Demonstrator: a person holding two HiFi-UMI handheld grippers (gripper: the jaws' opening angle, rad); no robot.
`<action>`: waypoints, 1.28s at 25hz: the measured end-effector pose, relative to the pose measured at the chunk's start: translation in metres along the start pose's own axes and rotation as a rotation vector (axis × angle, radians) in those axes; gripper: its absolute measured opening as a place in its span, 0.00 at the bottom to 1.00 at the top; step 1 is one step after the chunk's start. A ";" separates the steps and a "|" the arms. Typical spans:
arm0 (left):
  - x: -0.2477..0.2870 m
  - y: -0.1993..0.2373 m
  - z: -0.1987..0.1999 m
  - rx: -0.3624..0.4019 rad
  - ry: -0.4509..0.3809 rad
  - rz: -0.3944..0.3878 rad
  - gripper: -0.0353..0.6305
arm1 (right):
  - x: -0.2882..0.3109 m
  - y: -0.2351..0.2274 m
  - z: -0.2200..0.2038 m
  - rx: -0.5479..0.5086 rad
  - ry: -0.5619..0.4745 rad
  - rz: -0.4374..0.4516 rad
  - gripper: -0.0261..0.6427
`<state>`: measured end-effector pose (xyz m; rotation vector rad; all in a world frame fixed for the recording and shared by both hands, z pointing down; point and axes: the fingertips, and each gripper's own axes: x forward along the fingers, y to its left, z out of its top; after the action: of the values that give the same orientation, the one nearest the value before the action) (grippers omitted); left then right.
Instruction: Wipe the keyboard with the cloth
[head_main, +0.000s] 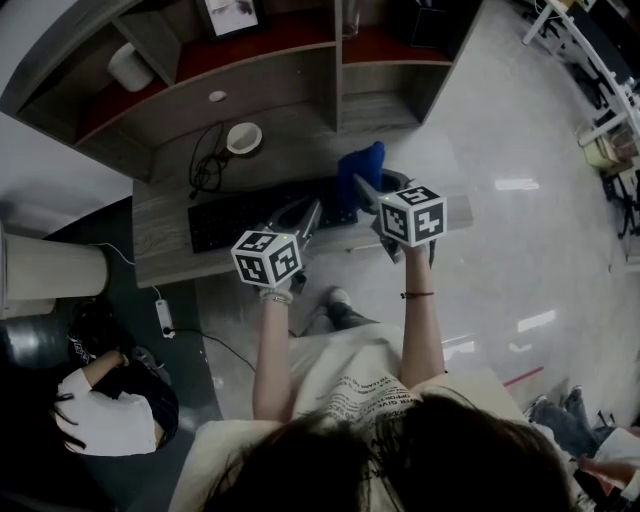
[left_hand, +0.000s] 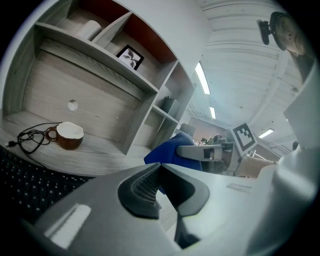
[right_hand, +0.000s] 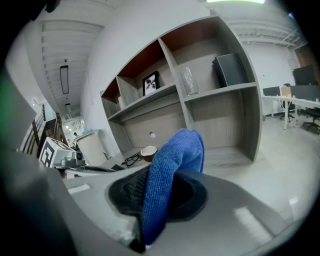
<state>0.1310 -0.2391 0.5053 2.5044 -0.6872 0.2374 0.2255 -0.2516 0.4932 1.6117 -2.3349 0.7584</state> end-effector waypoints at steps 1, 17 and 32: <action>0.002 -0.001 -0.002 -0.004 0.005 -0.002 0.06 | 0.000 -0.002 -0.002 -0.006 0.008 -0.006 0.13; 0.027 0.011 -0.033 -0.056 0.085 -0.005 0.06 | 0.027 -0.021 -0.041 -0.030 0.123 -0.049 0.13; 0.012 0.048 -0.044 -0.100 0.137 -0.033 0.06 | 0.068 -0.002 -0.060 0.111 0.141 -0.042 0.13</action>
<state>0.1145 -0.2559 0.5675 2.3768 -0.5871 0.3505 0.1937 -0.2766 0.5745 1.5890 -2.1892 0.9750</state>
